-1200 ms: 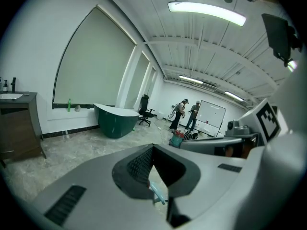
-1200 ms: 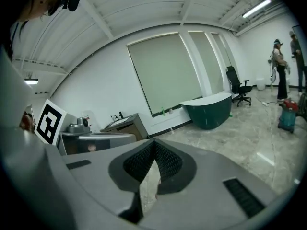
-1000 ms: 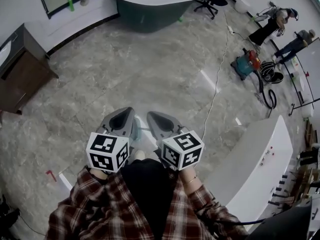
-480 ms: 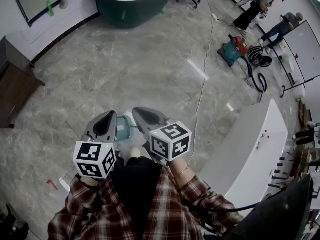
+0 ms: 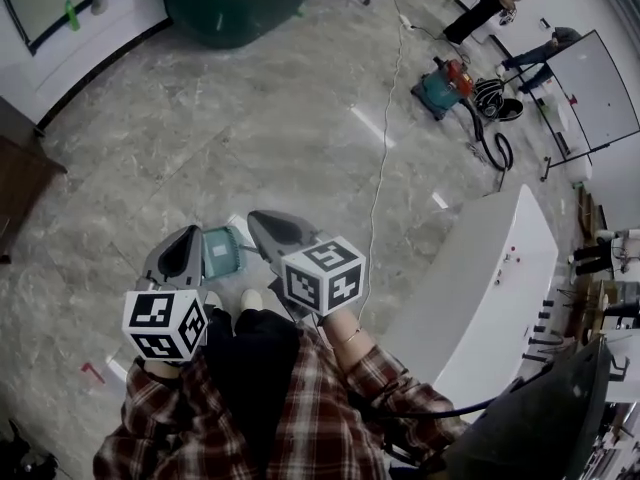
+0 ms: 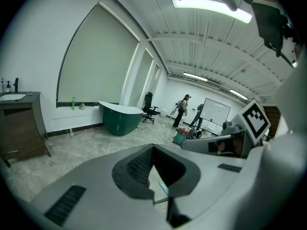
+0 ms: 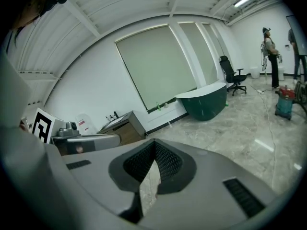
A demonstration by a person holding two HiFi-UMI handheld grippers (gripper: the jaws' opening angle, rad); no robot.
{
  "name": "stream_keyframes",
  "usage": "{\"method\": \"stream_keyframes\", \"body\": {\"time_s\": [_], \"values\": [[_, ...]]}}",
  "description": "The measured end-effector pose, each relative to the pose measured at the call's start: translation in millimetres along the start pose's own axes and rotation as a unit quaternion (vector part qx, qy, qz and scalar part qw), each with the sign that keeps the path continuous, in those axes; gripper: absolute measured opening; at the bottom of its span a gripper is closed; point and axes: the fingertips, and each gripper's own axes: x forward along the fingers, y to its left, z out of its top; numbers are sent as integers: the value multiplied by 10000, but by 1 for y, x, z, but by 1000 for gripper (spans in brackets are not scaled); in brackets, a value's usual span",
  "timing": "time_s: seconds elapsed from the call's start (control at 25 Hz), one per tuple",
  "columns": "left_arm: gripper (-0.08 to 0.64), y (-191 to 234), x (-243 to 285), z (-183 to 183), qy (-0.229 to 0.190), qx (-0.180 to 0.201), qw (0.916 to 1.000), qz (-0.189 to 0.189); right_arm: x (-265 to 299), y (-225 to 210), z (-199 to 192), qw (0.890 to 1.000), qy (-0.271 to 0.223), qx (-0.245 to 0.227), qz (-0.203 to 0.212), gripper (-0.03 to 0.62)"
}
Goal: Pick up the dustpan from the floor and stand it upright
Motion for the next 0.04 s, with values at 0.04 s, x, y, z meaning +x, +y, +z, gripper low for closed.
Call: {"method": "stream_keyframes", "body": {"time_s": [0.04], "values": [[2, -3, 3, -2, -1, -11, 10000, -11, -4, -6, -1, 10000, -19, 13, -39, 11]]}}
